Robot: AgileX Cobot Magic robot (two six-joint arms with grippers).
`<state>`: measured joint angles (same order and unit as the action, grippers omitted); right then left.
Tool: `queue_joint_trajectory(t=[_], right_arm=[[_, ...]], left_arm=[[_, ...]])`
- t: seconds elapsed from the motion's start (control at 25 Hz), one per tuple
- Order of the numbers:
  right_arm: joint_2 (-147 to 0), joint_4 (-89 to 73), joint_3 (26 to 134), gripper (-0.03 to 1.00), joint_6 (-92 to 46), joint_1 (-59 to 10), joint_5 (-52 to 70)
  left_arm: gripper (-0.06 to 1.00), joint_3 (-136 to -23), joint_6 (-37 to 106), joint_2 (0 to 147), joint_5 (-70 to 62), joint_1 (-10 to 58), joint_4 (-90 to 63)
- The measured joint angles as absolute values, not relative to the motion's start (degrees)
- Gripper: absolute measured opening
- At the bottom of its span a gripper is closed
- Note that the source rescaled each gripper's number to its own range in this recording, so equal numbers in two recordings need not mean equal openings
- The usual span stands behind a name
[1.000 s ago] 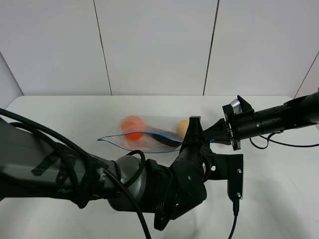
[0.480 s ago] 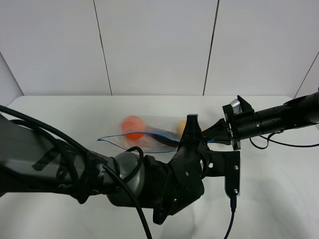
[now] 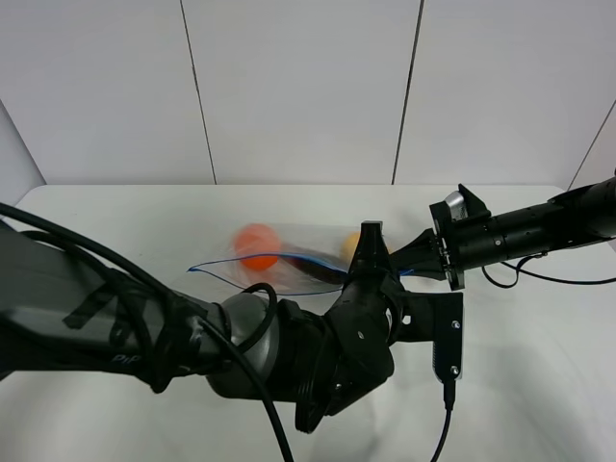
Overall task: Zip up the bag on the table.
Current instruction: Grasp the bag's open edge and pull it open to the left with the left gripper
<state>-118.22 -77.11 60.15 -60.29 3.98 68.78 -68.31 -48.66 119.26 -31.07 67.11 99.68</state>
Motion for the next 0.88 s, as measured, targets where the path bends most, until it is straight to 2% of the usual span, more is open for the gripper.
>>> queue_joint_trajectory(t=[0.88], right_arm=[[-118.21,-76.59,60.15,0.0,-60.34,3.98,69.55]], left_arm=[[0.0,-66.67,-39.67,117.16,-34.88,67.04,91.59]])
